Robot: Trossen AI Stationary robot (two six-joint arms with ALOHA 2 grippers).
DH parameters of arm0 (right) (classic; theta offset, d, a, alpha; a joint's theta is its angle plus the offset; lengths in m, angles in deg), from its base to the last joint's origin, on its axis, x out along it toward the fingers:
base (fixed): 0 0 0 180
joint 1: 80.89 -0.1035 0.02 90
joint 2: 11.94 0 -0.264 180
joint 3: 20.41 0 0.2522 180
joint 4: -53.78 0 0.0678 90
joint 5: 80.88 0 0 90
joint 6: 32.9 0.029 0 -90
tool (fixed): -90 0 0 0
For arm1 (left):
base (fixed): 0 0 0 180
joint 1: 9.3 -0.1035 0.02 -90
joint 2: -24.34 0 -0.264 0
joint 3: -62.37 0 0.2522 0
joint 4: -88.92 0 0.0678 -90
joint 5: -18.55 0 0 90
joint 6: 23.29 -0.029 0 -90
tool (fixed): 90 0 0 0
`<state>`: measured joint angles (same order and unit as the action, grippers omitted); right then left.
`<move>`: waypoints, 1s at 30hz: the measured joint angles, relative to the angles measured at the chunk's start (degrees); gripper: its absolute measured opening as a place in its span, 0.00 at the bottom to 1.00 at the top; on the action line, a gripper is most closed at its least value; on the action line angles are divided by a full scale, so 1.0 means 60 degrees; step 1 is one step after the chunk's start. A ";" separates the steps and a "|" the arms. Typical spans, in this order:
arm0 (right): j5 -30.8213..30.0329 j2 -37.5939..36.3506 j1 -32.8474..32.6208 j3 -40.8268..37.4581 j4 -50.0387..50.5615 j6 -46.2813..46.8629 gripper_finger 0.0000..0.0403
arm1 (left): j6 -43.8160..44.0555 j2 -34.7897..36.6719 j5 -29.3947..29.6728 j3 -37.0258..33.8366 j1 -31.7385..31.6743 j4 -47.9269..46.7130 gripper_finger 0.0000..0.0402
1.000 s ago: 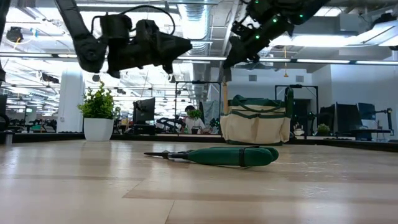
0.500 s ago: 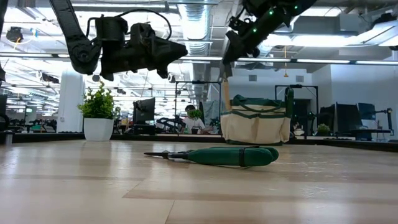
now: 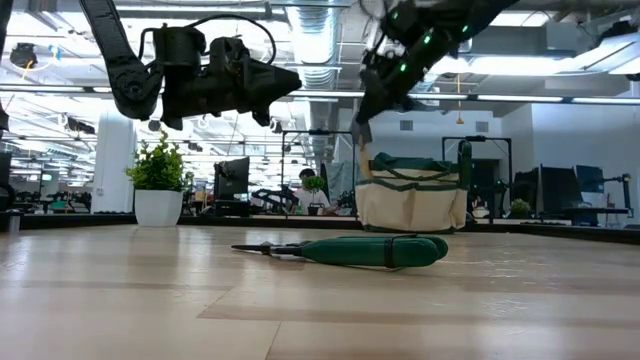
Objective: Pick & Place Garden tools in Gardening bag
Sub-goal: Put the brown trowel into the gardening bag
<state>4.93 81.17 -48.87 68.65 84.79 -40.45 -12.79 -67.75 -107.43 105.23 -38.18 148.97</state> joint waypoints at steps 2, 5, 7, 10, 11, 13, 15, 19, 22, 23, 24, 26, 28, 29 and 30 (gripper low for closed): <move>-0.0025 0.0316 0.0059 -0.0014 0.0036 0.0015 0.00 | 0.0002 0.0000 -0.0001 0.0000 0.0000 -0.0001 0.19; 0.0021 0.0641 0.0108 -0.0009 -0.0189 0.0067 0.00 | 0.0004 0.0000 -0.0001 0.0000 0.0000 -0.0007 0.19; 0.0049 0.0805 0.0154 -0.0008 -0.0259 0.0262 0.00 | 0.0004 0.0000 -0.0001 0.0000 0.0000 -0.0009 0.19; 0.0171 0.0979 0.0270 -0.0008 -0.0312 0.0424 0.00 | 0.0004 0.0000 -0.0005 0.0000 0.0004 -0.0016 0.19; 0.0204 0.1041 0.0303 -0.0005 -0.0337 0.0424 0.00 | 0.0004 0.0000 -0.0005 0.0000 0.0004 -0.0021 0.19; 0.0234 0.1120 0.0327 -0.0001 -0.0325 0.0437 0.00 | 0.0004 0.0000 -0.0005 0.0004 0.0004 -0.0034 0.19; 0.0227 0.1118 0.0324 -0.0005 -0.0247 0.0408 0.00 | 0.0004 0.0000 -0.0005 0.0004 0.0004 -0.0040 0.19; 0.0224 0.1113 0.0312 -0.0005 -0.0168 0.0301 0.00 | 0.0004 -0.0004 -0.0005 0.0004 0.0001 -0.0060 0.19; 0.0226 0.1109 0.0357 -0.0005 -0.0002 0.0343 0.00 | 0.0004 -0.0004 -0.0005 0.0004 0.0002 -0.0065 0.19; 0.0229 0.1102 0.0374 -0.0001 0.0075 0.0361 0.00 | 0.0004 -0.0004 -0.0005 0.0004 0.0004 -0.0067 0.19; 0.0226 0.1099 0.0374 0.0003 0.0142 0.0415 0.00 | 0.0004 -0.0004 -0.0007 0.0004 0.0004 -0.0067 0.19; 0.0226 0.1099 0.0374 0.0006 0.0262 0.0423 0.00 | 0.0004 -0.0004 -0.0005 0.0004 0.0004 -0.0070 0.19; 0.0223 0.1095 0.0370 0.0006 0.0291 0.0422 0.00 | 0.0004 -0.0004 -0.0005 0.0004 0.0000 -0.0070 0.19; 0.0226 0.1095 0.0370 0.0006 0.0300 0.0423 0.00 | 0.0004 -0.0004 -0.0006 0.0004 0.0002 -0.0070 0.19; 0.0226 0.1095 0.0373 0.0006 0.0304 0.0423 0.00 | 0.0004 -0.0004 -0.0007 0.0004 0.0000 -0.0074 0.19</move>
<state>6.28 87.74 -46.63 68.68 86.61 -37.92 -12.77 -67.77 -107.47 105.26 -38.18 148.52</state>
